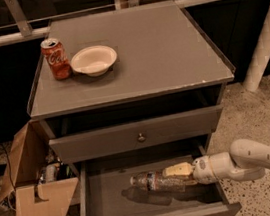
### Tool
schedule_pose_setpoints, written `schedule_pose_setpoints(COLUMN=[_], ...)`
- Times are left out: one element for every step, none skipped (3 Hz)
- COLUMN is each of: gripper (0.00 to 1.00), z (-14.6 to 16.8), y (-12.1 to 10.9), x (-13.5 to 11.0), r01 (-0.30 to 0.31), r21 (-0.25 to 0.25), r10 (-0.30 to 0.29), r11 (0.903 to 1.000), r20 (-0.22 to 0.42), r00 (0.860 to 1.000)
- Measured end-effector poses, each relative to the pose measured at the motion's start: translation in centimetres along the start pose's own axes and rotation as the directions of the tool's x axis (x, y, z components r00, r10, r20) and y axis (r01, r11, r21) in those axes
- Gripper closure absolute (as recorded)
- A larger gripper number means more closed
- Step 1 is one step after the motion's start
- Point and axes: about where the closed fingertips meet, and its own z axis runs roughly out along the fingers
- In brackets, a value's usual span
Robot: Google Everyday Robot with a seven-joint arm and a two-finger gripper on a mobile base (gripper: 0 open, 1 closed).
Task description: Place water bottle into middle drawer
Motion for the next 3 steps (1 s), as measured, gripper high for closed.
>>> schedule_pose_setpoints(gripper=[1.00, 1.00, 1.00], z=[0.1, 0.9, 1.7], y=[-0.1, -0.9, -1.4], x=[0.0, 0.0, -1.2], r01=[-0.001, -0.013, -0.014], r21=[0.000, 0.011, 0.016], r10=[0.001, 0.013, 0.014], r11=[1.0000, 0.9999, 0.9998], r20=[0.000, 0.009, 0.034], r00=[1.000, 1.000, 0.999])
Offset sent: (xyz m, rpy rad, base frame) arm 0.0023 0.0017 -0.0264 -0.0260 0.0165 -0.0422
